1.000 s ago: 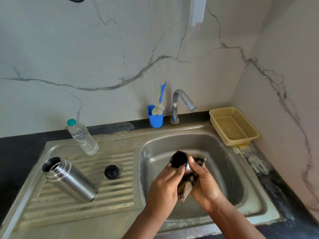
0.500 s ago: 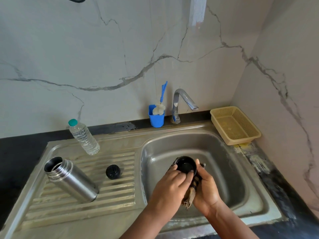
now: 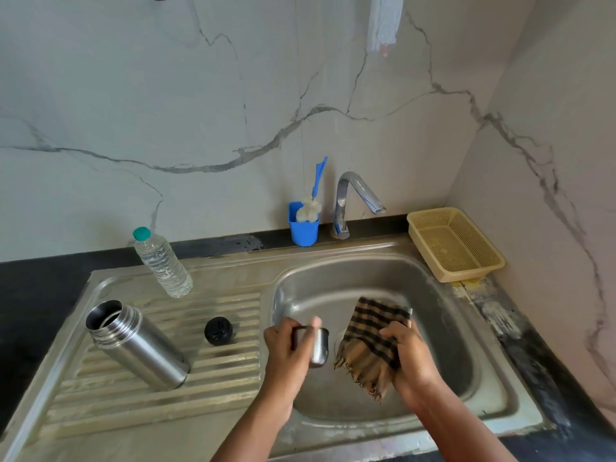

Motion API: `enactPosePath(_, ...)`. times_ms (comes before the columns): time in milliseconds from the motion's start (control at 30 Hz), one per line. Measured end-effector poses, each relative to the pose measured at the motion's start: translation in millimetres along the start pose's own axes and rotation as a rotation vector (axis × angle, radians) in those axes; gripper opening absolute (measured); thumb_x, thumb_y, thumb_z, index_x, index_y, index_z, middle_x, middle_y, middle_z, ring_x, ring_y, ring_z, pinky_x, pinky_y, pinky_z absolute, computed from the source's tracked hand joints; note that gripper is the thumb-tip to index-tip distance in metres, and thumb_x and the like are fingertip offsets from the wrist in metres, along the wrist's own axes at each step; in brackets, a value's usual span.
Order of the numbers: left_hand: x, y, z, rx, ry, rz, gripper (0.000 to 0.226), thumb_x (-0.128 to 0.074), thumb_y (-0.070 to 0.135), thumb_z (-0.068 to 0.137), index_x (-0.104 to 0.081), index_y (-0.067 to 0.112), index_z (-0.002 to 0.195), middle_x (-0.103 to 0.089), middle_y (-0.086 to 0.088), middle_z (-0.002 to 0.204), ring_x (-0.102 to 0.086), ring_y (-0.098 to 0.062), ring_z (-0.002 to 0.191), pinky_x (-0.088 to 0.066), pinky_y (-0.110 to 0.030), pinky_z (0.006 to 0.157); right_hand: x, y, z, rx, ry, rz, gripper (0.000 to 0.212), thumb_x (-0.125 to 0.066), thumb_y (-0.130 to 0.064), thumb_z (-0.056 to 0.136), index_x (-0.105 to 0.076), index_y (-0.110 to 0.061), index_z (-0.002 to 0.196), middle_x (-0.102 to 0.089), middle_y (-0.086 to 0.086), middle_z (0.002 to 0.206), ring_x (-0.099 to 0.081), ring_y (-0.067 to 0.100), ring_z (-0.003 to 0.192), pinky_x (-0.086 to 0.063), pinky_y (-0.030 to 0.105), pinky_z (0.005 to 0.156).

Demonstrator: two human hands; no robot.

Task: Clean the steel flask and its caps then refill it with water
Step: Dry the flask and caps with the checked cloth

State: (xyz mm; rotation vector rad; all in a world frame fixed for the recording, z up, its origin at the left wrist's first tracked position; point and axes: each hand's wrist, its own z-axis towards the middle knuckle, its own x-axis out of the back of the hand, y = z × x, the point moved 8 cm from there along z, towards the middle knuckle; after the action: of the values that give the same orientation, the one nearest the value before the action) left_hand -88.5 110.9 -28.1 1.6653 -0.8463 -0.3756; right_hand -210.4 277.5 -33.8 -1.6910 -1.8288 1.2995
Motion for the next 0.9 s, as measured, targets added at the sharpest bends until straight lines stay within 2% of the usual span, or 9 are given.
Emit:
enactPosePath(167, -5, 20, -7, -0.381, -0.112, 0.255, 0.046, -0.090, 0.012, 0.068, -0.055, 0.032, 0.092, -0.033, 0.004, 0.117, -0.048, 0.008, 0.107, -0.040, -0.005, 0.088, -15, -31, -12, 0.438, -0.038, -0.376, 0.025, -0.053, 0.004, 0.094, -0.057, -0.020, 0.100, -0.069, 0.010, 0.088, -0.068, 0.032, 0.082, -0.056, 0.046, 0.072)
enactPosePath(267, -4, 30, -8, -0.467, -0.124, 0.247, 0.076, -0.093, 0.012, 0.062, -0.045, 0.036, 0.117, -0.036, 0.006, 0.119, -0.048, 0.009, 0.110, -0.036, -0.003, 0.090, -38, -38, -25, 0.719, -0.230, -0.606, 0.041, -0.061, 0.016, 0.082, -0.063, -0.021, 0.100, -0.070, -0.003, 0.088, -0.067, 0.013, 0.081, -0.054, 0.034, 0.071)
enactPosePath(333, -4, 33, -7, -0.470, -0.149, 0.262, 0.086, -0.092, 0.017, 0.061, -0.032, 0.038, 0.118, -0.039, 0.009, 0.117, -0.049, 0.003, 0.106, -0.041, -0.007, 0.085, -49, -34, -28, 0.827, -0.296, -0.782, 0.041, -0.070, 0.009, 0.075, -0.069, -0.025, 0.098, -0.071, -0.010, 0.094, -0.069, 0.013, 0.088, -0.054, 0.029, 0.076)
enactPosePath(433, -5, 32, -6, -0.466, -0.224, 0.280, 0.084, -0.089, 0.022, 0.061, -0.026, 0.049, 0.110, -0.046, 0.010, 0.116, -0.056, -0.003, 0.105, -0.046, -0.014, 0.084, -52, -29, -23, 0.719, -0.332, -0.795, 0.034, -0.073, 0.000, 0.079, -0.063, -0.023, 0.102, -0.073, -0.004, 0.085, -0.068, 0.013, 0.072, -0.054, 0.031, 0.066)
enactPosePath(567, -6, 33, -8, -0.481, -0.288, 0.235, 0.075, -0.091, 0.025, 0.061, -0.036, 0.042, 0.110, -0.056, 0.014, 0.115, -0.061, -0.016, 0.110, -0.052, -0.030, 0.091, -48, -18, -5, 0.366, -0.365, -0.492, 0.023, -0.070, 0.008, 0.082, -0.057, -0.010, 0.090, -0.069, 0.005, 0.069, -0.061, 0.019, 0.062, -0.051, 0.030, 0.059)
enactPosePath(667, -6, 33, -7, -0.397, -0.340, 0.109, 0.073, -0.096, 0.024, 0.055, -0.046, 0.035, 0.106, -0.062, 0.013, 0.115, -0.064, -0.018, 0.109, -0.054, -0.043, 0.093, -51, -21, -9, 0.434, -0.419, -0.608, 0.023, -0.071, 0.008, 0.074, -0.062, -0.012, 0.082, -0.070, 0.005, 0.070, -0.063, 0.016, 0.063, -0.051, 0.030, 0.062)
enactPosePath(733, -3, 32, -4, -0.305, -0.365, -0.013, 0.070, -0.097, 0.019, 0.050, -0.053, 0.033, 0.101, -0.066, 0.007, 0.115, -0.067, -0.021, 0.106, -0.055, -0.051, 0.091, -61, -32, -22, 0.643, -0.478, -0.796, 0.026, -0.071, 0.004, 0.070, -0.063, -0.019, 0.080, -0.070, -0.001, 0.073, -0.065, 0.011, 0.065, -0.051, 0.027, 0.061)
enactPosePath(833, -7, 31, -5, -0.198, -0.417, -0.149, 0.064, -0.096, 0.013, 0.050, -0.058, 0.022, 0.100, -0.069, -0.003, 0.110, -0.068, -0.029, 0.099, -0.056, -0.053, 0.087, -75, -54, -50, 1.270, -0.470, -1.156, 0.020, -0.069, -0.010, 0.075, -0.064, -0.025, 0.086, -0.065, -0.011, 0.086, -0.061, 0.012, 0.077, -0.050, 0.028, 0.058)
enactPosePath(900, -10, 27, -5, -0.104, -0.434, -0.258, 0.064, -0.093, 0.012, 0.053, -0.055, 0.011, 0.105, -0.068, -0.011, 0.106, -0.068, -0.031, 0.093, -0.059, -0.052, 0.079, -78, -61, -63, 1.546, -0.378, -1.279, 0.013, -0.065, -0.011, 0.085, -0.066, -0.019, 0.095, -0.061, -0.003, 0.092, -0.058, 0.020, 0.080, -0.049, 0.032, 0.053)
